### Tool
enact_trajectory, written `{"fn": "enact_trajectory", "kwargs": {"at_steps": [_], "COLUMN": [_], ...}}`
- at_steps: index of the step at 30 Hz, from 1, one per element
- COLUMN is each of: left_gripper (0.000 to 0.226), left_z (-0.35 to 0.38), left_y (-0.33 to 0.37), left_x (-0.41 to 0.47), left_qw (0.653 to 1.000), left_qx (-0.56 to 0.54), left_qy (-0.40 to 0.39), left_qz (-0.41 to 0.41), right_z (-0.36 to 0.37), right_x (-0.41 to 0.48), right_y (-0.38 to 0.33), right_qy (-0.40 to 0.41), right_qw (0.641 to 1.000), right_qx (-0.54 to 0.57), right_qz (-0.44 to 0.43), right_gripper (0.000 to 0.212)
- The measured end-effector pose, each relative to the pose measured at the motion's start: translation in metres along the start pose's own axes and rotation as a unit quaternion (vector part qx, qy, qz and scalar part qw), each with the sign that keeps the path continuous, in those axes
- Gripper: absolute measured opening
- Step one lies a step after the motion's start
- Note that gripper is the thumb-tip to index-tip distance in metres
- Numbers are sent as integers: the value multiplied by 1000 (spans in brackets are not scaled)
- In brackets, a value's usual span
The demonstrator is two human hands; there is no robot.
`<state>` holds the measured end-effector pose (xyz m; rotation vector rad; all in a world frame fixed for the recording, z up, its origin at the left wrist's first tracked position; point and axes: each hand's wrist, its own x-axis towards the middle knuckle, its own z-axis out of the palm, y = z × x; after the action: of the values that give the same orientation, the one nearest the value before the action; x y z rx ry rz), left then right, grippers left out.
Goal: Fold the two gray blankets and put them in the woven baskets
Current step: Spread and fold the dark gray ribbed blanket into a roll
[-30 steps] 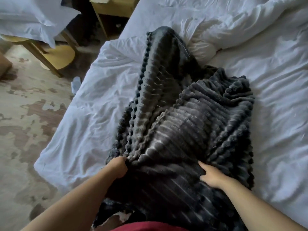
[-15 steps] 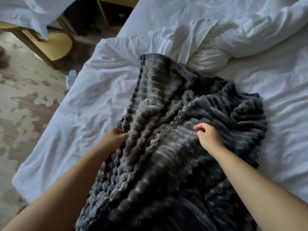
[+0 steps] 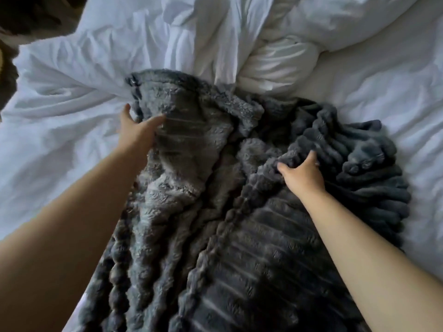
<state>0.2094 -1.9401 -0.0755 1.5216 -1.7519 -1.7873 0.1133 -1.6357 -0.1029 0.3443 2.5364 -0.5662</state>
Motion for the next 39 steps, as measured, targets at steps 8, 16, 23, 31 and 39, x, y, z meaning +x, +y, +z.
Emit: {"fn": "enact_trajectory", "kwargs": {"at_steps": [8,16,23,31,39], "left_gripper": [22,37,56,46,20], "left_z": [52,57,37,-10,-33], "left_y": [-31,-73,-66,-47,-22], "left_x": [1,-59,-106,-180,-294], "left_qw": [991,985,983,953,982], "left_qx": [-20,86,49,-92,13], "left_qy": [-118,-147,-173,-268,-182], "left_qz": [-67,-17,-21,-110,43], "right_z": [-9,-24,14,9,-2], "right_x": [-39,-45,9,-64,-217], "right_y": [24,7,-34,49,185], "right_qy": [-209,144,-128,-117,-43], "right_qw": [842,979,987,975,988], "right_qx": [492,-25,18,104,146], "right_qz": [74,-144,-100,-161,40], "right_gripper": [40,32,96,20,16]}}
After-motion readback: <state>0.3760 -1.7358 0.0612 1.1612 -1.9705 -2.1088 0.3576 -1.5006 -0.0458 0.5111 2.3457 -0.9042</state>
